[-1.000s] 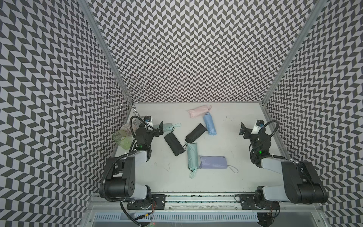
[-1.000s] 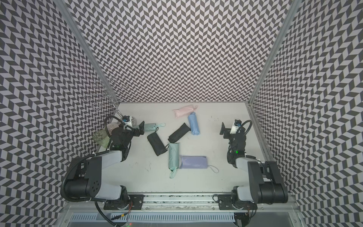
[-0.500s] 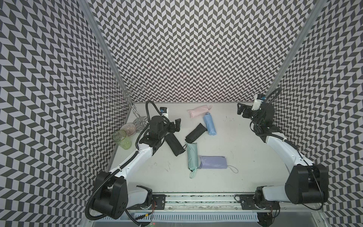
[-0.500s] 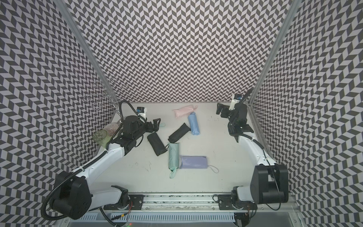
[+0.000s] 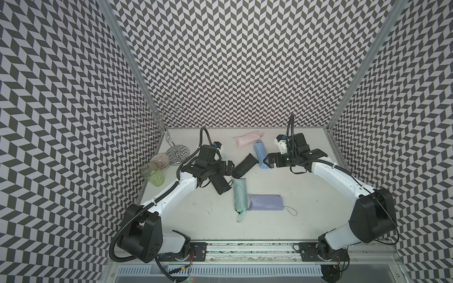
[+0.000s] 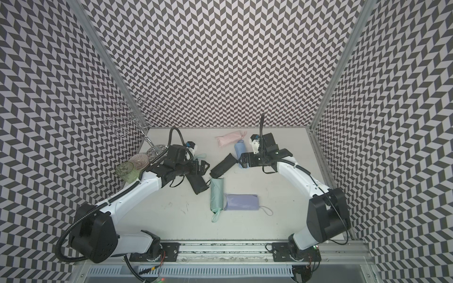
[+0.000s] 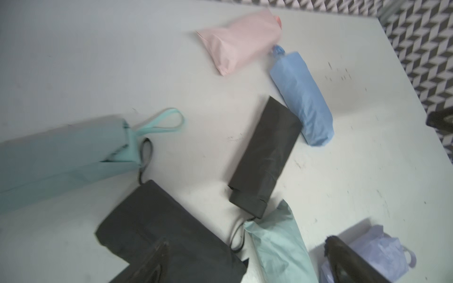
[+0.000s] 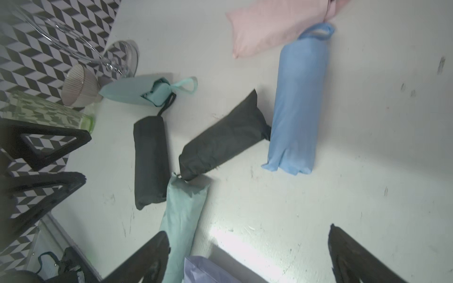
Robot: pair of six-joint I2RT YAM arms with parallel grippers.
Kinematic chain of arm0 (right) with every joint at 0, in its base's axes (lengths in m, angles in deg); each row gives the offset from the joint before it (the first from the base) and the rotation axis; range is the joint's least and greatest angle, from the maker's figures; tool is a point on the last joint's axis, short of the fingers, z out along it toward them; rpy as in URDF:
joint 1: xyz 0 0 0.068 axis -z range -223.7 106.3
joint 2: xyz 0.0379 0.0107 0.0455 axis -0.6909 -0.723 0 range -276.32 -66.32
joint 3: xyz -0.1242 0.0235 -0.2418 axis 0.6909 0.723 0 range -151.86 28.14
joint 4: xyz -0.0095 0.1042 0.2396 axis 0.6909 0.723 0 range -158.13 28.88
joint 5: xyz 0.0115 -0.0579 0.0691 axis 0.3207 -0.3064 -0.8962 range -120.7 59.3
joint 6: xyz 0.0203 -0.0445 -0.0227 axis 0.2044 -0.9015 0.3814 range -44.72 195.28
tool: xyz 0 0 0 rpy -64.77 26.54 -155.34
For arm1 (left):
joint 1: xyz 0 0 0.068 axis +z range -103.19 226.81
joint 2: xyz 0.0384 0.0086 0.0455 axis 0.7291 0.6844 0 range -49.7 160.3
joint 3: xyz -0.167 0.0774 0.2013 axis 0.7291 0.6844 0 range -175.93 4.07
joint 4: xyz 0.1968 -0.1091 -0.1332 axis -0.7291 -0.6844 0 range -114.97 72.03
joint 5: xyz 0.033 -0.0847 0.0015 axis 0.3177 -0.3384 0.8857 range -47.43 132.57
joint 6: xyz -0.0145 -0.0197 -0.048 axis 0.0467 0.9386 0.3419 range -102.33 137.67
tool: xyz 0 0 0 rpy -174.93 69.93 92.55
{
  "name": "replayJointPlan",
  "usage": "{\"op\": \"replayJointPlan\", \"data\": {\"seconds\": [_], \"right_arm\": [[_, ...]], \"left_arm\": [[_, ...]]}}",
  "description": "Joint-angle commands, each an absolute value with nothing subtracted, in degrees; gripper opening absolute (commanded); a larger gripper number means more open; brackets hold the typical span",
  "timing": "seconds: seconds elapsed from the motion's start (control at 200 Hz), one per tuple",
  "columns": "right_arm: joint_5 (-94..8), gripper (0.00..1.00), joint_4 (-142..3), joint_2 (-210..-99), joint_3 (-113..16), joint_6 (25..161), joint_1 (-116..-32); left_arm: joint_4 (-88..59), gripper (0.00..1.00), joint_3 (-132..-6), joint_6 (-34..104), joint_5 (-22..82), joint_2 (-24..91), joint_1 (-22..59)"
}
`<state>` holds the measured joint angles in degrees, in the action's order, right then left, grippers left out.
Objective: Take umbrellas out of sleeves
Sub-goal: Pick up the umbrella from the center of the board.
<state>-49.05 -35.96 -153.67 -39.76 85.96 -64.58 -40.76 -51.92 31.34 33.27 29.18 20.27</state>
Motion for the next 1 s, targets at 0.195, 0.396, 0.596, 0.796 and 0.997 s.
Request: {"op": "replayJointPlan", "data": {"seconds": [0.195, 0.396, 0.596, 0.796, 0.997], "right_arm": [[-50.5, 1.0, -37.4, -150.6, -33.8, 88.2, -64.9], [-49.9, 1.0, -38.7, -149.7, -32.7, 87.7, -64.9], [-51.2, 1.0, -40.0, -149.2, -31.6, 87.9, -64.9], [-52.8, 1.0, -41.0, -147.4, -30.2, 88.0, -64.9], [-54.0, 1.0, -42.4, -145.8, -28.5, 87.9, -64.9]], "left_arm": [[-50.8, 0.99, -53.4, 33.3, 32.6, 33.5, 12.3], [-53.6, 0.98, -55.6, 38.7, 33.2, 39.0, 9.7], [-53.4, 0.97, -57.8, 42.7, 32.9, 43.5, 7.3], [-54.5, 0.96, -58.1, 44.2, 34.1, 47.0, 7.1], [-52.6, 0.93, -58.5, 46.0, 32.7, 50.0, 7.0]]}}
